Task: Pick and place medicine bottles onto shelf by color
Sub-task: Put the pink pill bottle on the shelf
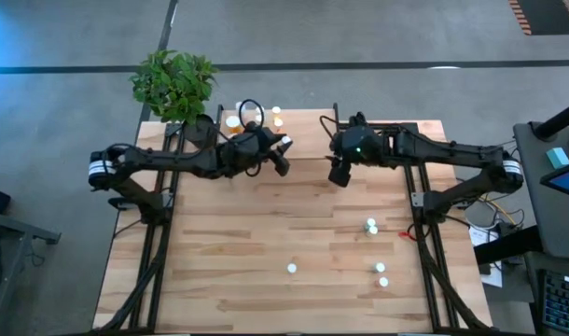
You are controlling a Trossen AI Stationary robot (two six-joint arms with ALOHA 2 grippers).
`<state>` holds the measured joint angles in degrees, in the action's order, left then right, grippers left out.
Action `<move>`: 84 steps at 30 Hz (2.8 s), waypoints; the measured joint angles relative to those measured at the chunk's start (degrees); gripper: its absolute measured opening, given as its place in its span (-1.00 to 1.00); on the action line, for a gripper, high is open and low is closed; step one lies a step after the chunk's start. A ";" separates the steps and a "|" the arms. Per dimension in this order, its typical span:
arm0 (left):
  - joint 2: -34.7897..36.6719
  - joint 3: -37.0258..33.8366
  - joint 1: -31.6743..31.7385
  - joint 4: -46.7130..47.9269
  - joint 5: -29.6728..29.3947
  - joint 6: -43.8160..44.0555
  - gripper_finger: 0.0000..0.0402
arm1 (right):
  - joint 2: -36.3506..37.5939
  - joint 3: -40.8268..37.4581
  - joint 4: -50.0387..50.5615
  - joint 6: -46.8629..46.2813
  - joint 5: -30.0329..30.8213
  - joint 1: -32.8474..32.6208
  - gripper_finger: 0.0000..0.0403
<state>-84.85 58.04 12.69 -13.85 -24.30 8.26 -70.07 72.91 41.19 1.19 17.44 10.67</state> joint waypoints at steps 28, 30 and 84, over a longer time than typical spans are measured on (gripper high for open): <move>-4.80 1.07 4.11 -0.19 -4.22 -2.59 -0.41 | 0.33 -10.09 -6.87 3.34 -5.95 6.63 -0.06; -4.80 0.94 4.11 -0.19 -3.22 -2.17 -0.41 | 0.33 -9.83 -6.94 3.40 -6.69 7.25 -0.06; -4.58 0.95 4.19 2.98 -1.42 0.46 -0.04 | 2.15 -9.47 -6.97 -3.23 -11.53 8.36 -0.06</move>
<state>-89.43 59.00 16.88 -10.87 -25.72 8.71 -67.92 63.44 34.22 -2.04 5.91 19.03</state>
